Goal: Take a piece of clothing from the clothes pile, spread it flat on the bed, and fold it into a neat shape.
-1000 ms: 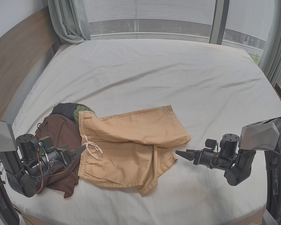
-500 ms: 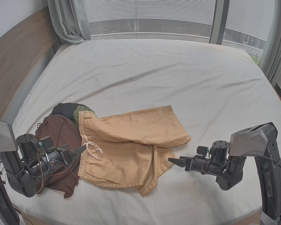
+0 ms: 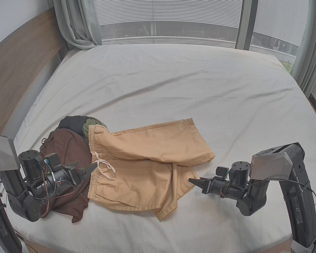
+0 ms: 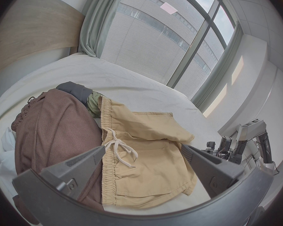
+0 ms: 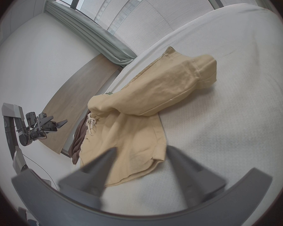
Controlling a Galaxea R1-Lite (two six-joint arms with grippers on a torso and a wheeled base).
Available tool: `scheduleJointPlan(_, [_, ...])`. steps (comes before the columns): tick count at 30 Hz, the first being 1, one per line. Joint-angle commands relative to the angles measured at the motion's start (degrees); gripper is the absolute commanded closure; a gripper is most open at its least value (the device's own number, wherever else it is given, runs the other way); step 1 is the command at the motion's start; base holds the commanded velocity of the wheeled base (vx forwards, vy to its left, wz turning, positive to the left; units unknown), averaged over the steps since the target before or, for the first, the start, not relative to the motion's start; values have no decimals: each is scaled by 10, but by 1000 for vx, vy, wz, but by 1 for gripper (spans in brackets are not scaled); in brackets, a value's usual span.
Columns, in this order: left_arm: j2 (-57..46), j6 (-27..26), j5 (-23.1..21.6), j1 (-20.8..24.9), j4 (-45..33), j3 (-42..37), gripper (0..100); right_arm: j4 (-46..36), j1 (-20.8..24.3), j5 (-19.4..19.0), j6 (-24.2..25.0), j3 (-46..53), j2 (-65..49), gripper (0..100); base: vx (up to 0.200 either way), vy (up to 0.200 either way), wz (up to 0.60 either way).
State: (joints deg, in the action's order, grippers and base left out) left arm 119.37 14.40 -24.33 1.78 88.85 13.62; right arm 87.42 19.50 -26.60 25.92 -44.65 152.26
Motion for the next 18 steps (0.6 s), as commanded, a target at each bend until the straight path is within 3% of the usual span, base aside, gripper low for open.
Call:
scheduleJointPlan(1, [0, 0, 0, 0, 0, 0, 0, 2, 0, 0, 0, -4, 8, 100, 0, 0, 0])
scheduleJointPlan(7, [2, 0, 0, 1, 0, 0, 0, -1, -8, 0, 0, 0, 0, 100, 0, 0, 0])
scheduleJointPlan(18, [4, 0, -1, 2, 0, -2, 0, -23, -76, 0, -1, 4, -49, 100, 0, 0, 0])
